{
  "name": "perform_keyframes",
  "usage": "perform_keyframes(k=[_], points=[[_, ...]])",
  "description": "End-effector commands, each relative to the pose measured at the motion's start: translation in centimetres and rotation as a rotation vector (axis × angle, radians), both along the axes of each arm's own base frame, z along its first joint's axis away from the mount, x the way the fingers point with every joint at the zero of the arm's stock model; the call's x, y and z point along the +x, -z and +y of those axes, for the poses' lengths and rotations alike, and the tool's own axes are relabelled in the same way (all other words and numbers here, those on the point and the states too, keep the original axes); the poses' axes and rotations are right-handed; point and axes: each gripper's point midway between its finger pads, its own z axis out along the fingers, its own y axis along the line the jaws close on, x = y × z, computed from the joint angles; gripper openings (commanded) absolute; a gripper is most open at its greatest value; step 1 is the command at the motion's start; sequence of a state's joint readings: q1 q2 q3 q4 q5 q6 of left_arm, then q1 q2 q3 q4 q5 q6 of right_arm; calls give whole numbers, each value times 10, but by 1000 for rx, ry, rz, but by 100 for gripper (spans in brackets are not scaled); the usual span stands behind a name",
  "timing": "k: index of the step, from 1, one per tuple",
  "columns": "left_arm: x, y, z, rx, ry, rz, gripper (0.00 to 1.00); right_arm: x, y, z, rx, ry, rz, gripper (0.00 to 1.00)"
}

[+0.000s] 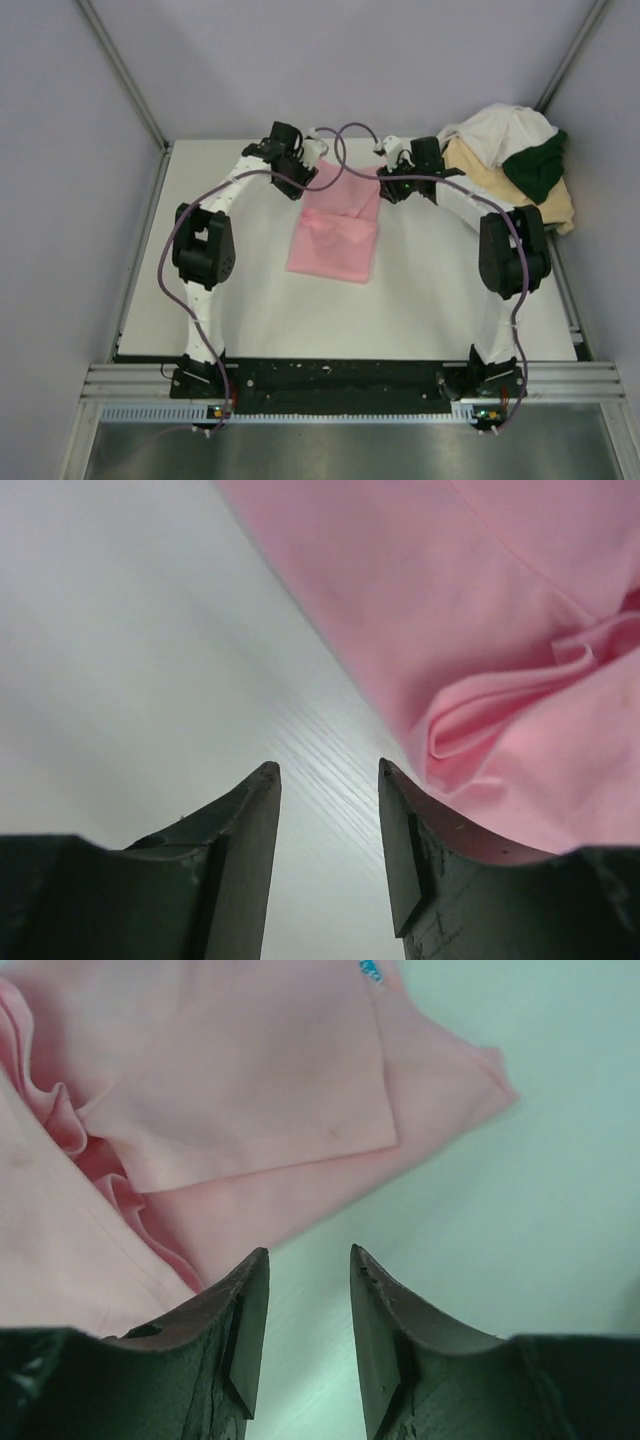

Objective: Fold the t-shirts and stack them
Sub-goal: Fold the folded rectangular tshirt in 1/3 of the way, then grab one side of the 2/3 rectangular tshirt with both arms

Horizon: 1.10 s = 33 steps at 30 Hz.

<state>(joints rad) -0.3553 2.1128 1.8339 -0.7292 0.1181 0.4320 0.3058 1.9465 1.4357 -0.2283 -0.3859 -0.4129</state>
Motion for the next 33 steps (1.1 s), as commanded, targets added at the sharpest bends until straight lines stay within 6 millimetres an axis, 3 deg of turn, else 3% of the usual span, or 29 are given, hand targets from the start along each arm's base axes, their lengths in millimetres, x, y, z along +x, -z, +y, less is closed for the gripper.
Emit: perform_keyframes(k=[1, 2, 4, 7, 9, 12, 15, 18, 22, 28, 30, 31, 33], points=[[49, -65, 22, -97, -145, -170, 44, -11, -78, 10, 137, 6, -139, 40], [41, -72, 17, -139, -103, -142, 40, -34, -66, 16, 114, -61, -131, 43], [-1, -67, -1, -208, 71, -42, 32, -79, -59, 28, 34, -219, -197, 47], [-71, -56, -20, -254, 332, -4, 33, -145, -28, 43, -89, -449, -265, 49], [-110, -35, -23, -220, 475, 15, 36, -181, -13, 54, -143, -586, -296, 49], [-147, -12, -16, -186, 592, 27, 41, -211, 7, 64, -220, -691, -302, 49], [-165, 6, -13, -187, 634, 47, 50, -219, 24, 65, -269, -691, -290, 49], [-166, 22, -11, -134, 642, 39, 55, -215, 41, 61, -339, -675, -295, 49], [-165, 44, -5, -21, 636, 71, 56, -215, 55, 63, -386, -683, -283, 49], [-171, 63, 1, 30, 631, 119, 57, -213, 69, 66, -408, -665, -252, 46], [-175, 69, 4, 49, 633, 137, 56, -216, 79, 65, -424, -666, -217, 35], [-177, 72, 5, 54, 634, 148, 55, -217, 81, 65, -428, -662, -211, 21], [-183, 79, 7, 70, 636, 176, 51, -218, 82, 63, -435, -658, -208, 6]])
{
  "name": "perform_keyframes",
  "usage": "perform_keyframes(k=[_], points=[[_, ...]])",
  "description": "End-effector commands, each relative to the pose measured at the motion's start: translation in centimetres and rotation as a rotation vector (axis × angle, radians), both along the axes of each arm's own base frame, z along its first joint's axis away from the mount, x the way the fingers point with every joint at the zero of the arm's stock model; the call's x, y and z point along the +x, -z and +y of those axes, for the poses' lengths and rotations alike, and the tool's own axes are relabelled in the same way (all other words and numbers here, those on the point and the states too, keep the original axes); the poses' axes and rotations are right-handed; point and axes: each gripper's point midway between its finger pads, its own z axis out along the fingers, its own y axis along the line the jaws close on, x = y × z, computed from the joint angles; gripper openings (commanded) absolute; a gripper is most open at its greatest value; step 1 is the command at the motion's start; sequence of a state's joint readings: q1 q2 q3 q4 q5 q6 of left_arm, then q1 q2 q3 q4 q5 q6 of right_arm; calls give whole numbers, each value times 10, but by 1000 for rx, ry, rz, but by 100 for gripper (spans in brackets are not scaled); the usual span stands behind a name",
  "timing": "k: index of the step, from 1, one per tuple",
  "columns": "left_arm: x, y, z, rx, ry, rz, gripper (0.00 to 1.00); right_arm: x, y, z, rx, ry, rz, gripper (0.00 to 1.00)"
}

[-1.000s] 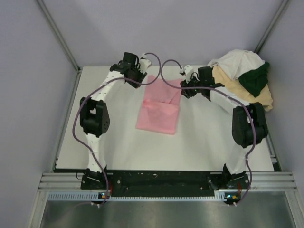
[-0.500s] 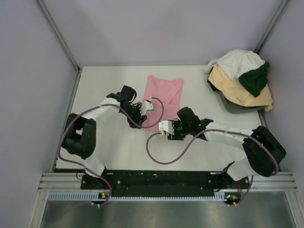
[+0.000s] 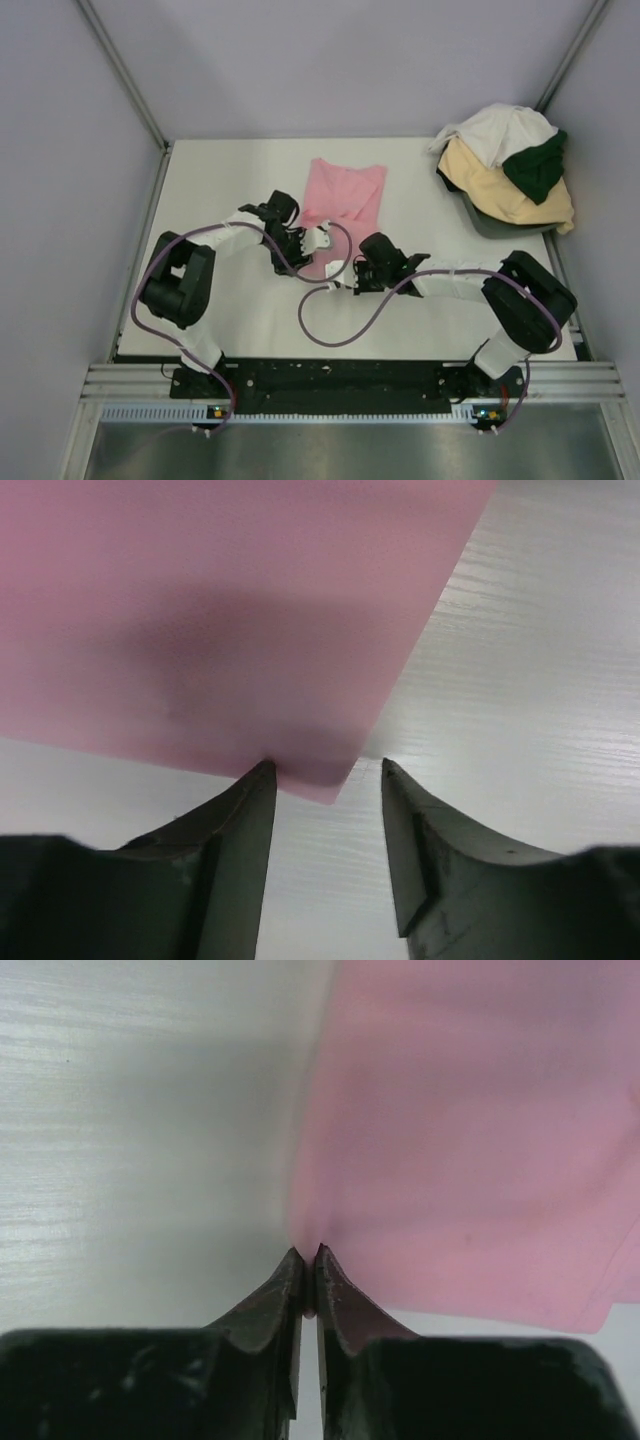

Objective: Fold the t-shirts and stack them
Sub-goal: Grab one side of the 2/3 rectangular tshirt with both arms, then fold the long partially folded tshirt into a neat square

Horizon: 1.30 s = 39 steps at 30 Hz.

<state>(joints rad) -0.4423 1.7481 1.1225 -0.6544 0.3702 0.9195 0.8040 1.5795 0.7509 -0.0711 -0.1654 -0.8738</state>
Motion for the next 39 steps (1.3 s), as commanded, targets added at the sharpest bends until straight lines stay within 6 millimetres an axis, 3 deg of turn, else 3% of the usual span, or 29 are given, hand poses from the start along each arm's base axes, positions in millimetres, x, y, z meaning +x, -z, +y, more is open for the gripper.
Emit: perform_keyframes(k=[1, 4, 5, 11, 15, 20, 24, 27, 29, 32, 39], points=[[-11, 16, 7, 54, 21, 30, 44, -2, 5, 2, -19, 13, 6, 0], [-18, 20, 12, 81, -2, 60, 3, -9, -6, 1, 1, 7, 21, 0], [-21, 18, 14, 89, -14, 70, 0, -13, -10, 1, 5, 5, 29, 0], [-57, -12, 27, 86, -54, 118, 0, -50, -40, -8, -6, -48, 66, 0], [-90, -37, 41, 93, -79, 154, 0, -91, -60, -19, -12, -94, 139, 0], [-139, -80, 51, 60, -50, 205, 0, -142, -108, -17, 99, -185, 231, 0], [-158, -116, 53, 12, -26, 189, 0, -162, -144, -17, 201, -186, 294, 0], [-148, -143, 44, -50, -55, 126, 0, -164, -157, -16, 245, -175, 307, 0], [-132, -154, 35, -84, -83, 78, 0, -154, -159, -17, 260, -127, 314, 0], [-99, -162, 26, -92, -146, 1, 0, -123, -159, -21, 282, -4, 313, 0], [-27, -155, 0, -69, -225, -20, 0, -43, -146, -30, 386, 283, 350, 0]])
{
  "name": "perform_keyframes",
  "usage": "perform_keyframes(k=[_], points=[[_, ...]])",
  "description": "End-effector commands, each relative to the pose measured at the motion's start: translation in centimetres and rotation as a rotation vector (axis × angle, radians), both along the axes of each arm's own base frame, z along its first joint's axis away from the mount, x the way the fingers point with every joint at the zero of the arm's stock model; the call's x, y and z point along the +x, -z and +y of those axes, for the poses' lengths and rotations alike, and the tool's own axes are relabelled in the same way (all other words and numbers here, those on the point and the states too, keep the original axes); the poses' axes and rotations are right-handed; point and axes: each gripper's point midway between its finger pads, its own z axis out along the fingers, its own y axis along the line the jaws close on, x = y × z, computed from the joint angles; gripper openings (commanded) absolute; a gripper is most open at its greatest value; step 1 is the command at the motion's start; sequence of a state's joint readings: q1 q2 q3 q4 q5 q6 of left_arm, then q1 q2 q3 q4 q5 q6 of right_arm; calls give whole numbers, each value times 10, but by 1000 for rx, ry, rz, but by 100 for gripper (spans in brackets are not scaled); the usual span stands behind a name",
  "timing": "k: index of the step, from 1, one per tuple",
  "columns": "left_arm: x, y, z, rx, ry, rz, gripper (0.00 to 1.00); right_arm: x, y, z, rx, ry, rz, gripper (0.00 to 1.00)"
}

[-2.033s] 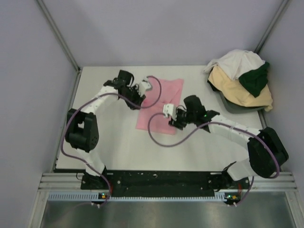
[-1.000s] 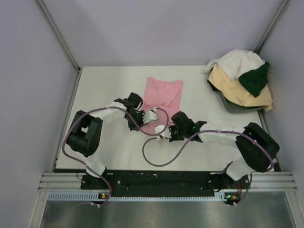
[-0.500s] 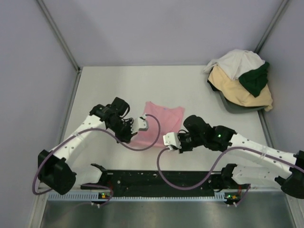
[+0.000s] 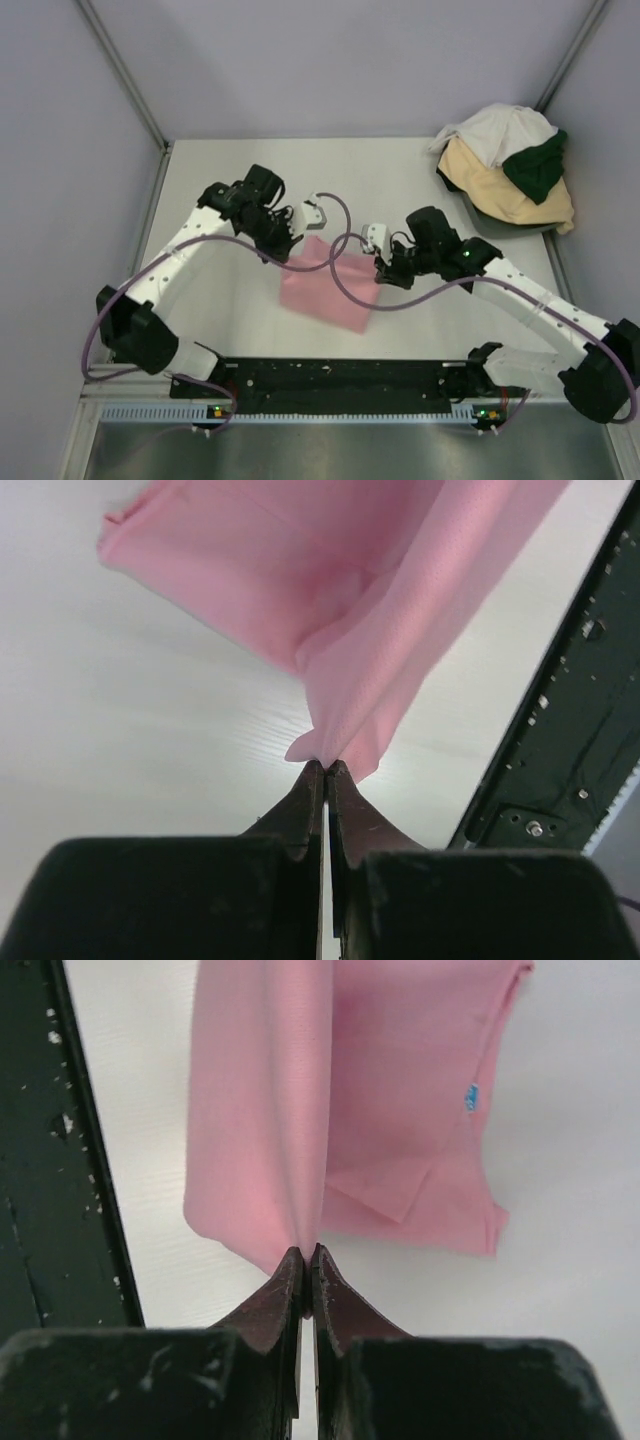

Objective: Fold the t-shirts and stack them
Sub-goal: Fold the long partially folded tshirt into a neat square

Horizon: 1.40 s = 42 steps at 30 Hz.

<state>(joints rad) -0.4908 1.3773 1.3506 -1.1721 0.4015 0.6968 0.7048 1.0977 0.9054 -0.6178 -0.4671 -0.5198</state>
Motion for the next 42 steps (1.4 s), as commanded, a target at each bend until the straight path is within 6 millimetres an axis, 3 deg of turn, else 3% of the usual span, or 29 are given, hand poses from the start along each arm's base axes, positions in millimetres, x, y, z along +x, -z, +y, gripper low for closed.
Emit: perform_keyframes(k=[1, 4, 9, 22, 26, 28, 31, 35, 37, 40, 42], points=[[63, 0, -14, 25, -108, -64, 0, 40, -1, -4, 57, 166, 62, 0], [97, 7, -25, 37, -140, -87, 0, 63, 16, -12, 57, 252, 112, 0], [133, 29, -37, 83, -157, -76, 0, 98, 44, -23, 38, 356, 154, 0], [194, 92, -48, 165, -243, -97, 0, 155, 103, -38, -54, 511, 254, 0], [211, 97, -45, 177, -297, -135, 6, 176, 113, -45, -96, 599, 247, 1], [225, 93, -43, 158, -355, -177, 9, 192, 111, -46, -106, 618, 215, 5], [246, 84, -41, 98, -423, -225, 23, 217, 106, -45, -112, 654, 178, 8], [261, 83, -34, 100, -480, -265, 30, 242, 103, -40, -103, 693, 168, 22], [271, 79, -25, 122, -516, -296, 30, 259, 93, -41, -97, 725, 136, 23], [276, 51, -20, 68, -590, -303, 28, 277, 67, -47, -75, 804, 117, 32], [260, 30, -28, -10, -585, -263, 28, 280, 46, -52, -64, 852, 99, 35]])
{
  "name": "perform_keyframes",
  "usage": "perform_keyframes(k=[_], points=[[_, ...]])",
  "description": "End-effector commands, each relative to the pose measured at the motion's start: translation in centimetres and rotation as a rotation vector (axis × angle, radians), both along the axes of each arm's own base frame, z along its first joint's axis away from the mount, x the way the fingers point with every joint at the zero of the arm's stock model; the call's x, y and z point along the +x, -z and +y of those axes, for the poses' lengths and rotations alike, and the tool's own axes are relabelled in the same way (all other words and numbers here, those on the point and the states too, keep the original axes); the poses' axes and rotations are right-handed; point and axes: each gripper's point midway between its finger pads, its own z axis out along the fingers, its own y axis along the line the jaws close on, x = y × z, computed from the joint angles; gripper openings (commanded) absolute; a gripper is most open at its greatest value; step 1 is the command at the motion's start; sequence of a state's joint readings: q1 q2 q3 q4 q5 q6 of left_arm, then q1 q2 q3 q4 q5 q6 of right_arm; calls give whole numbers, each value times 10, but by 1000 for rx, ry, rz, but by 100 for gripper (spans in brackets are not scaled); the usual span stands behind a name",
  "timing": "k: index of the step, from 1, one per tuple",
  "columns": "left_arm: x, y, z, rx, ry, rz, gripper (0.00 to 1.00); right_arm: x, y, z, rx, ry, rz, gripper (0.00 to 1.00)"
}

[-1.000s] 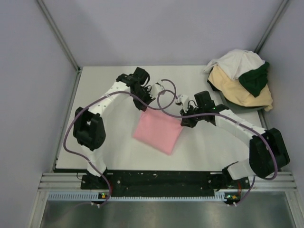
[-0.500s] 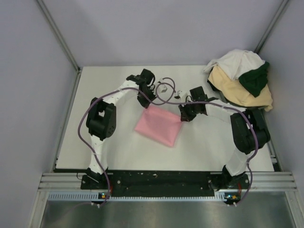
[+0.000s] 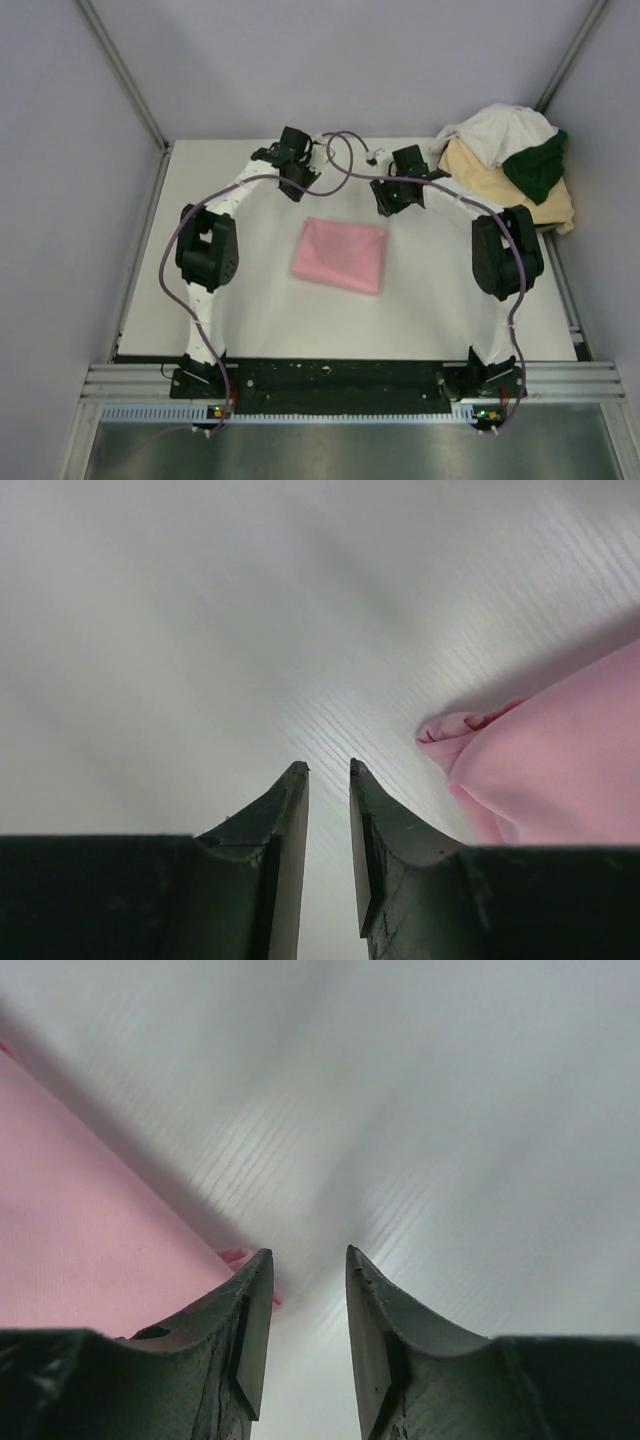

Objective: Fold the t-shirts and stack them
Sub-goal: Fold the long partially folded tshirt into a neat square

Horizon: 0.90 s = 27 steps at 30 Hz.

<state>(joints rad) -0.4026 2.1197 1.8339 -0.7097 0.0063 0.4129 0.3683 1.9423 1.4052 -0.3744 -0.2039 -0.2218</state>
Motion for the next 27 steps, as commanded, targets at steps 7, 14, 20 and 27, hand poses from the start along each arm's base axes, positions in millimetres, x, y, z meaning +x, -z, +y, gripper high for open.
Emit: perform_keyframes(k=[7, 14, 20, 27], points=[[-111, -54, -51, -405, 131, 111, 12, -49, -88, 19, 327, 172, 106, 20], [-176, 6, -45, -319, 195, 315, 6, -132, -49, 56, 462, 127, 260, 5], [-187, 42, -17, -177, 167, 363, 6, -145, 8, 46, 438, 247, 352, 3], [-189, 50, -4, -130, 145, 355, 5, -141, 21, 32, 344, 289, 343, 4]])
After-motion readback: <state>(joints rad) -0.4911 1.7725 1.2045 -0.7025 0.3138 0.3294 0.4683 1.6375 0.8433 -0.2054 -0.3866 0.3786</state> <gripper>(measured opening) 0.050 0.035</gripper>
